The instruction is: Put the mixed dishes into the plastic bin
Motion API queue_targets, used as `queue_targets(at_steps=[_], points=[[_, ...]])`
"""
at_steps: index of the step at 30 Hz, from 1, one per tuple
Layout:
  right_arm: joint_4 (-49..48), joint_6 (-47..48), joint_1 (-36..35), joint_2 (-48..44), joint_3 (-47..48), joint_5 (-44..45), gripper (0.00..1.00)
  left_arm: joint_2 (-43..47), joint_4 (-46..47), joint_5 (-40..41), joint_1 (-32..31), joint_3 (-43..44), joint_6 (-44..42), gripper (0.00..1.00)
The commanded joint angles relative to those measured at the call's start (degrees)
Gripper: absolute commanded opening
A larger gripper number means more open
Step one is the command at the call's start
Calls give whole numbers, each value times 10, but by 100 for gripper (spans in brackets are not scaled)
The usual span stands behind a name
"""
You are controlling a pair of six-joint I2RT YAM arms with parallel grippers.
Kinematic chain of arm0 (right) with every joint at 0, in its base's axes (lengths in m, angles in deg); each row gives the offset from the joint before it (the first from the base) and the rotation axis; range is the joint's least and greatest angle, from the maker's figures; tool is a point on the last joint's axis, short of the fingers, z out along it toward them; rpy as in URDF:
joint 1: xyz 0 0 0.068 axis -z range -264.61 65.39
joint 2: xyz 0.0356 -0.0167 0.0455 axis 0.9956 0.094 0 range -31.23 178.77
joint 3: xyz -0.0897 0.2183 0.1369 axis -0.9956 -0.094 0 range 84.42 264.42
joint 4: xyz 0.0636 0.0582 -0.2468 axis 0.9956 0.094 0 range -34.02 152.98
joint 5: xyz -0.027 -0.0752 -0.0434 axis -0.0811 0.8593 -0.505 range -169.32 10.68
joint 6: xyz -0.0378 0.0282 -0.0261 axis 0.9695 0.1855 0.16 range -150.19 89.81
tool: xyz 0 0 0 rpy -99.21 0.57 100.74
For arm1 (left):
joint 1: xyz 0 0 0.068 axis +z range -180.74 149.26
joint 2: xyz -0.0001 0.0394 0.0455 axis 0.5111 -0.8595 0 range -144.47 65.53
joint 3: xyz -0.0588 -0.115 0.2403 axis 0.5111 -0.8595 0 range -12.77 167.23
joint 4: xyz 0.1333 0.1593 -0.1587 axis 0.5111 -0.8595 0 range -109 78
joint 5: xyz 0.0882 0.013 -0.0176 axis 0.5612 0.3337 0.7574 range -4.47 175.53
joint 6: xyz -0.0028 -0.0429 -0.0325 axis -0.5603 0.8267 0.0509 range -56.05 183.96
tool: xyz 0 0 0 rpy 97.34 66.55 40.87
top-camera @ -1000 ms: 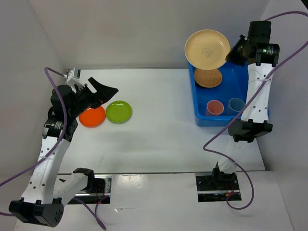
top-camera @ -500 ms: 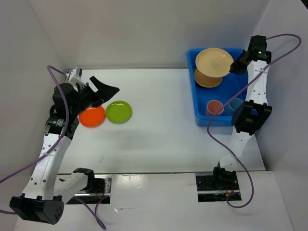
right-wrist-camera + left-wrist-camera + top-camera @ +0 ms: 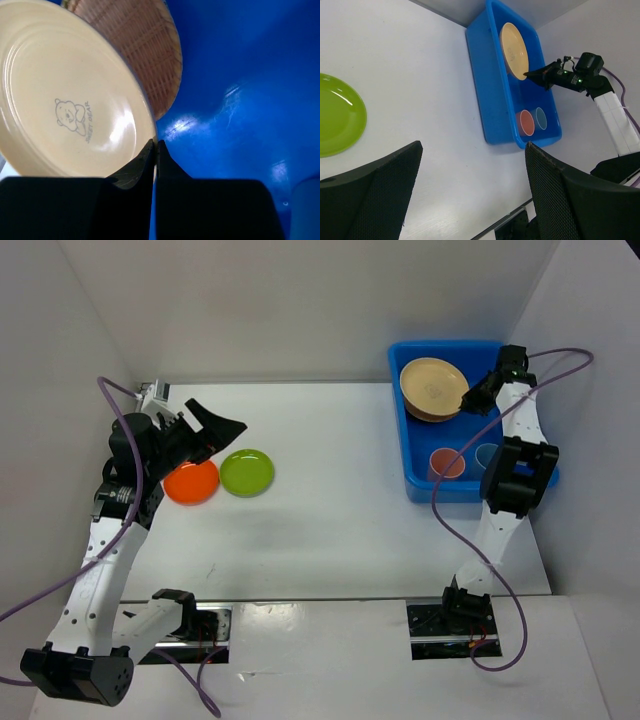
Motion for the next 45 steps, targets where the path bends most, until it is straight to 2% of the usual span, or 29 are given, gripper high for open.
queue_targets(at_steps=[1, 13, 20, 23, 24, 27, 29, 32, 34, 36, 38, 40, 41, 43, 45], points=[[-89, -27, 1, -5, -21, -3, 0, 4, 7, 0, 4, 19, 5, 90], [-106, -65, 6, 26, -27, 50, 0, 9, 1, 0, 4, 19, 5, 90], [-115, -78, 12, 31, -30, 56, 16, 26, 1, 0, 4, 19, 10, 91], [-115, -64, 12, 31, -18, 56, 41, 38, 1, 7, 4, 13, 15, 93], [-115, -57, 12, 24, -13, 51, 58, 38, 7, 7, 4, 7, 15, 93], [-115, -43, 12, -16, -13, 50, 86, 45, 7, 7, 4, 2, 20, 93], [-115, -24, 3, -47, -22, 66, 91, 51, 7, 7, 4, 2, 26, 94], [-108, 20, -34, -109, -12, 103, 94, 58, 18, 7, 4, -10, 26, 94], [-74, 72, -91, -149, 20, 172, 95, 64, 23, 7, 4, -17, 26, 94], [-49, 89, -132, -173, 28, 174, 95, 72, 29, 7, 4, -22, 31, 94], [-49, 89, -147, -219, 6, 138, 95, 72, 36, 7, 4, -22, 31, 94], [-69, 75, -160, -257, -58, 46, 95, 77, 36, 12, 4, -28, 31, 94], [-90, 75, -167, -302, -119, 14, 94, 77, 36, 12, 4, -28, 26, 94], [-132, 68, -188, -335, -166, -67, 93, 77, 36, 18, 4, -34, 26, 94], [-139, 60, -244, -345, -204, -99, 92, 88, 36, 23, 4, -40, 26, 94]])
